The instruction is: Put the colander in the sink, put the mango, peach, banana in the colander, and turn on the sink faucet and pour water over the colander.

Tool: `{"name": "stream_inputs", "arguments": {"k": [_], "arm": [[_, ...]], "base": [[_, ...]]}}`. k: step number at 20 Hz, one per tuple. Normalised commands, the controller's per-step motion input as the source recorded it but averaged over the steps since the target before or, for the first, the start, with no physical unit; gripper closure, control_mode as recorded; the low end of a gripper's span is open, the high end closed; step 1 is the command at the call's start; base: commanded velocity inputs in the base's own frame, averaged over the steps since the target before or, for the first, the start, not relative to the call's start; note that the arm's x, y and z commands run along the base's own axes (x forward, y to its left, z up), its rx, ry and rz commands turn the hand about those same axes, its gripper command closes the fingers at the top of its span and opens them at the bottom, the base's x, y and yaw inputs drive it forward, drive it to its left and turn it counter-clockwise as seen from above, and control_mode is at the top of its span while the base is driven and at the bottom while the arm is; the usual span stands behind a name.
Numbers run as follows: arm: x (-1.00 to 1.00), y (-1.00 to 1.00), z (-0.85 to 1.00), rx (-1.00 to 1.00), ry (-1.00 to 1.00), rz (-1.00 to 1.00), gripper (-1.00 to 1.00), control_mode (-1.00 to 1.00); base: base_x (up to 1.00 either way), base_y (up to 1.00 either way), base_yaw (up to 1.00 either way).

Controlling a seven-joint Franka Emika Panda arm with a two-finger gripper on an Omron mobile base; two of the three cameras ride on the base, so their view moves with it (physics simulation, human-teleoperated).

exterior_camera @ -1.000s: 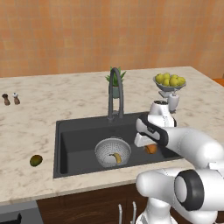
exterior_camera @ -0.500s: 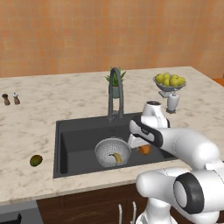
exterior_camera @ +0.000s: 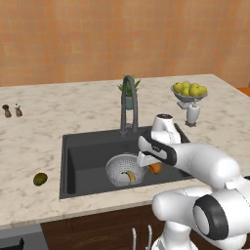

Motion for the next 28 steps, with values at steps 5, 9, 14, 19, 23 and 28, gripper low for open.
{"name": "stream_inputs", "arguments": {"k": [5,9,14,19,23,28], "arm": [[0.05,0.1,-0.17,0.03,-0.02,0.03,1.0,-1.0],[0.06,0.17,-0.16,0.03,-0.02,0.03,1.0,-1.0],[0.25,0.21,-0.03,0.04,-0.03,0.04,1.0,-1.0],[0.33,0.04,-0.13,0.01,-0.01,0.02,1.0,-1.0],[0.29,0.0,-0.27,0.01,-0.01,0.02,1.0,-1.0],[0.37,0.08,-0.22,0.0,0.0,0.01,1.0,-1.0]], "base": [[0.0,0.0,0.0],[0.0,0.0,0.0],[0.0,0.0,0.0],[0.0,0.0,0.0],[0.0,0.0,0.0],[0.0,0.0,0.0]]}}
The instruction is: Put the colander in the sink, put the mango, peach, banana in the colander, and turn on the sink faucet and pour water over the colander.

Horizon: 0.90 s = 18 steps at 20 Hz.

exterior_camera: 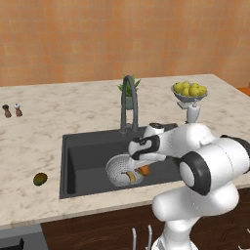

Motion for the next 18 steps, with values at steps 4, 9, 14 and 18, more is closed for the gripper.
{"name": "stream_inputs", "arguments": {"k": [4,9,14,18], "arm": [[0.34,0.08,-0.35,0.0,-0.01,0.02,1.0,-1.0],[0.35,0.06,-0.33,0.0,-0.01,0.01,1.0,-1.0],[0.16,0.0,-0.36,0.0,-0.03,0.02,1.0,-1.0],[0.16,0.03,-0.28,0.0,-0.03,0.02,1.0,-1.0]], "base": [[0.0,0.0,0.0],[0.0,0.0,0.0],[0.0,0.0,0.0],[0.0,0.0,0.0]]}}
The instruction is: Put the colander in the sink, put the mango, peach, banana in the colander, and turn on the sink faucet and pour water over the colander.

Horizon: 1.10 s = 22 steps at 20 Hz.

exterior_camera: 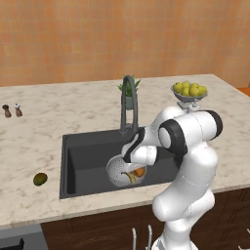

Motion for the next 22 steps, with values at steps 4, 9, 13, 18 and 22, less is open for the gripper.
{"name": "stream_inputs", "arguments": {"k": [4,9,13,18,22], "arm": [[0.2,0.07,-0.18,0.0,-0.02,0.01,1.0,-1.0],[0.06,0.07,-0.03,0.0,0.0,0.0,-1.0,-1.0],[0.0,0.0,0.0,0.0,0.0,0.0,-1.0,-1.0],[0.0,0.0,0.11,0.0,0.0,0.0,-1.0,-1.0],[0.0,0.0,0.41,0.0,0.0,0.0,-1.0,-1.0]], "base": [[0.0,0.0,0.0],[0.0,0.0,0.0],[0.0,0.0,0.0],[0.0,0.0,0.0],[0.0,0.0,0.0]]}}
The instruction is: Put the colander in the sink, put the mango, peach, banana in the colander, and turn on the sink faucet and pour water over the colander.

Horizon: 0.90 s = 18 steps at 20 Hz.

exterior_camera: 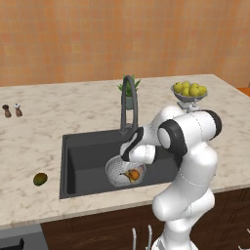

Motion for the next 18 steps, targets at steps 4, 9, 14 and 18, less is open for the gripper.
{"name": "stream_inputs", "arguments": {"k": [4,9,14,18], "arm": [[-0.05,0.0,0.48,0.0,-0.01,0.0,-1.0,-1.0],[-0.25,-0.06,0.33,0.0,0.0,0.0,-1.0,-1.0],[-0.4,-0.03,0.42,0.0,0.0,0.0,-1.0,-1.0],[-0.67,-0.07,0.4,0.0,0.0,-0.04,-1.0,-1.0]], "base": [[0.0,0.0,0.0],[0.0,0.0,0.0],[0.0,0.0,0.0],[0.0,0.0,0.0]]}}
